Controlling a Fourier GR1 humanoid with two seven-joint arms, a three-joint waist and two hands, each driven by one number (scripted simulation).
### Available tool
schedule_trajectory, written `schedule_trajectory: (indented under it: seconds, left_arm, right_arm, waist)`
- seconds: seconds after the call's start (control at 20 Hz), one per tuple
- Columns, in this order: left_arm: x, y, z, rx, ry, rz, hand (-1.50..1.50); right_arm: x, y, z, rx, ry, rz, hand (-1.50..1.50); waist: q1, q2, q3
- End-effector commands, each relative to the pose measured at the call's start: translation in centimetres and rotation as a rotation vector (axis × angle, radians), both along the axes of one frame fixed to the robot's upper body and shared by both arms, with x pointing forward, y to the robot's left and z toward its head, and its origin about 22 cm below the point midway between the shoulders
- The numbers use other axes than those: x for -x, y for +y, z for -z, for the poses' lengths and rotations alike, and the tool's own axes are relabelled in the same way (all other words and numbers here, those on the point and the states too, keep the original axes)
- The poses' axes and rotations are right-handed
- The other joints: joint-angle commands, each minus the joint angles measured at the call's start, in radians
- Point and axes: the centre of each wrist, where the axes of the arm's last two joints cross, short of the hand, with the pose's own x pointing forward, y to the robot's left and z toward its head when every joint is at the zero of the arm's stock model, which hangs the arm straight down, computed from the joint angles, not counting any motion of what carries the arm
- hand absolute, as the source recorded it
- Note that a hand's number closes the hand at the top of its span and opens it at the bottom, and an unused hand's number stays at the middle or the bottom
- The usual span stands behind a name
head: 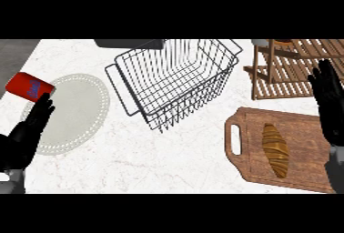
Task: Pick the croissant from the cutting board and place it in the basket
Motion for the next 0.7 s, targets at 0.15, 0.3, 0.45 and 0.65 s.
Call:
schedule_trajectory:
  seconds: [0.15, 0.3, 0.45, 0.65]
  left_arm:
    - [-2.9, -1.7, -3.0, 0.044, -0.067, -0.096, 0.00]
    - [-3.2, -4.0, -2.1, 0.103, -0.043, -0.087, 0.00]
    - [-4.5, -5.6, -3.5, 0.118, -0.042, -0.072, 0.00]
    - [-4.2, -5.6, -3.0, 0.088, -0.031, -0.082, 0.00]
  right_arm:
    - [1.1, -8.1, -0.3, 0.124, 0.025, 0.096, 1.50]
    - [0.7, -6.1, -0.3, 0.012, -0.225, -0.147, 1.50]
    - [0.6, -1.4, 4.4, 0.146, -0.239, 0.077, -1.50]
    - [-0.1, -1.1, 3.4, 0.294, -0.168, 0.401, -1.50]
  waist:
    - [-0.044, 0.009, 0.015]
    - [-0.047, 0.007, 0.018]
    - [-0.034, 0.010, 0.014]
    - [-0.036, 0.009, 0.010]
